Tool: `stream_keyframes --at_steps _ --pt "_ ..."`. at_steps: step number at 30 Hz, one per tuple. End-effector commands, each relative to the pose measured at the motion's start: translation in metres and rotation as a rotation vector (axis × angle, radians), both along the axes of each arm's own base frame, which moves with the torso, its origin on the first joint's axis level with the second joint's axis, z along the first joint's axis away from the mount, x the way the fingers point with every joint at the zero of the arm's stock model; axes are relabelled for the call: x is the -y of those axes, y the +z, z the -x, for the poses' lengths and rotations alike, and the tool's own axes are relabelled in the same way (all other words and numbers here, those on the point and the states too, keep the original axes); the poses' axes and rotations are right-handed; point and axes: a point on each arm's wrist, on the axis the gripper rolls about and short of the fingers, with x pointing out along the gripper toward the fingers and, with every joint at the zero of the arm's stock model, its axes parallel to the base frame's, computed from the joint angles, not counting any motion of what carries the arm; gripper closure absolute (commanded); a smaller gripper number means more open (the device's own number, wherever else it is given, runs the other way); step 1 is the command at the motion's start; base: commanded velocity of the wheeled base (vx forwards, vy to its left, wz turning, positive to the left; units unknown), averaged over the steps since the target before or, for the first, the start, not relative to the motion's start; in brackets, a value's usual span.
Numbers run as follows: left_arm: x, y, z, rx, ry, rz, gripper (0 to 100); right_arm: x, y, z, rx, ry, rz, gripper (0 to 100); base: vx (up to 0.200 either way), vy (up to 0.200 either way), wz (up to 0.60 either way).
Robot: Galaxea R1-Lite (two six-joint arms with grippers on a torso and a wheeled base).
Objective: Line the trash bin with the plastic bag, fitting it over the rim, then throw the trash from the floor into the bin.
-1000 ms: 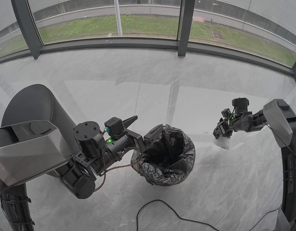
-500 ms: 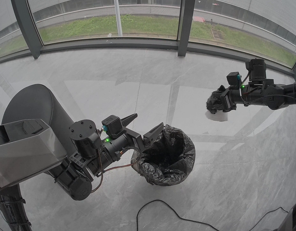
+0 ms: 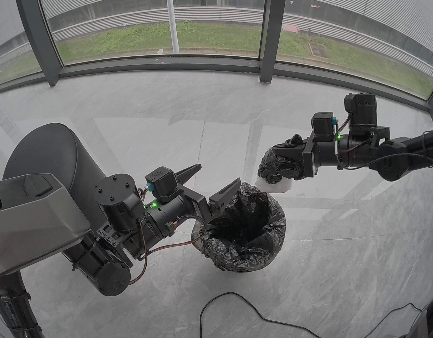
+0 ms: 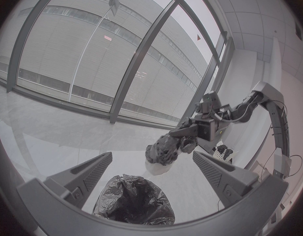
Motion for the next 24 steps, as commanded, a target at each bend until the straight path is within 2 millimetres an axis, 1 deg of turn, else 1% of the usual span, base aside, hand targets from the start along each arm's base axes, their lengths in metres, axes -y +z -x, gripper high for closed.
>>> stream_keyframes --at_steps 1,5,10,11,13,16,20,24 --pt "0.0 0.001 0.001 0.0 0.0 0.002 0 -0.012 -0.075 -0.019 -0.137 0.042 -0.012 100 0.0 0.0 0.0" --pt "-0.002 -0.001 -0.001 -0.003 0.007 -0.002 0 -0.034 -0.08 -0.003 -0.196 0.092 -0.032 100 0.0 0.0 0.0" --pt "-0.002 -0.003 -0.002 -0.008 0.008 -0.005 0 -0.039 -0.082 0.0 -0.195 0.121 -0.035 100 0.0 0.0 0.0" --pt "-0.002 -0.005 -0.003 -0.011 0.008 -0.007 0 -0.044 -0.083 0.003 -0.2 0.134 -0.034 100 0.0 0.0 0.0" --pt "-0.002 -0.006 -0.003 -0.015 0.008 -0.009 0 -0.048 -0.084 0.004 -0.2 0.143 -0.033 100 0.0 0.0 0.0" --pt "-0.002 -0.007 -0.004 -0.015 0.008 -0.009 0 -0.051 -0.09 0.003 -0.192 0.152 -0.032 100 0.0 0.0 0.0" --pt "-0.002 -0.006 -0.003 -0.013 0.008 -0.008 0 -0.059 -0.108 -0.007 -0.146 0.157 -0.048 100 0.0 0.0 0.0" --pt "-0.002 -0.005 -0.003 -0.012 0.008 -0.008 0 -0.062 -0.114 -0.011 -0.107 0.159 -0.064 100 0.0 0.0 0.0"
